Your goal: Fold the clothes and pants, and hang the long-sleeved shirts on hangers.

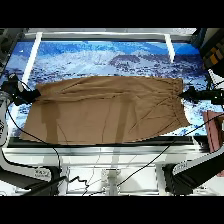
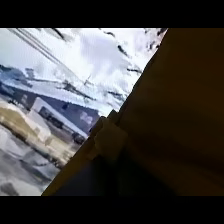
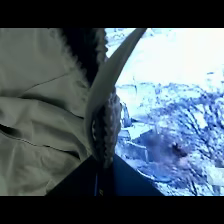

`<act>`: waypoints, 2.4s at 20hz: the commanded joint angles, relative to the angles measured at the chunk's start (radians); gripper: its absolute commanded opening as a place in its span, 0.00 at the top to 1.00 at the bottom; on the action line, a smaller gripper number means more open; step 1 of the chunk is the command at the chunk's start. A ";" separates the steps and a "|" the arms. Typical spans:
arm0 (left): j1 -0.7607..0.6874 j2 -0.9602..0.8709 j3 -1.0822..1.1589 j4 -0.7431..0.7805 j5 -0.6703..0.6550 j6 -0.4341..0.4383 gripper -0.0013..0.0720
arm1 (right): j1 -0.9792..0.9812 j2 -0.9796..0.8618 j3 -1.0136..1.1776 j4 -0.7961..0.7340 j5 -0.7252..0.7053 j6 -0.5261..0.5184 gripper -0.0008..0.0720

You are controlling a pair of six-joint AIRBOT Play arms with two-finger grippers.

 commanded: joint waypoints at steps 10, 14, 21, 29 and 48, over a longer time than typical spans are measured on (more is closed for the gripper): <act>-0.017 -0.053 -0.006 -0.104 0.499 -0.011 0.95 | -0.003 0.000 0.000 0.131 -0.325 0.042 0.94; -0.074 -0.063 -0.006 -0.100 0.454 -0.010 0.95 | -0.003 0.000 0.000 0.111 -0.368 0.092 0.94; -0.085 -0.061 -0.006 0.002 0.111 -0.002 0.89 | -0.003 0.000 0.000 0.024 -0.303 0.103 0.94; -0.067 0.031 0.026 -0.010 0.257 0.026 0.04 | -0.003 0.000 0.002 0.019 -0.194 0.109 0.86; 0.118 -0.064 0.036 -0.811 0.114 0.093 0.01 | -0.002 0.002 0.003 -0.003 -0.179 0.108 0.88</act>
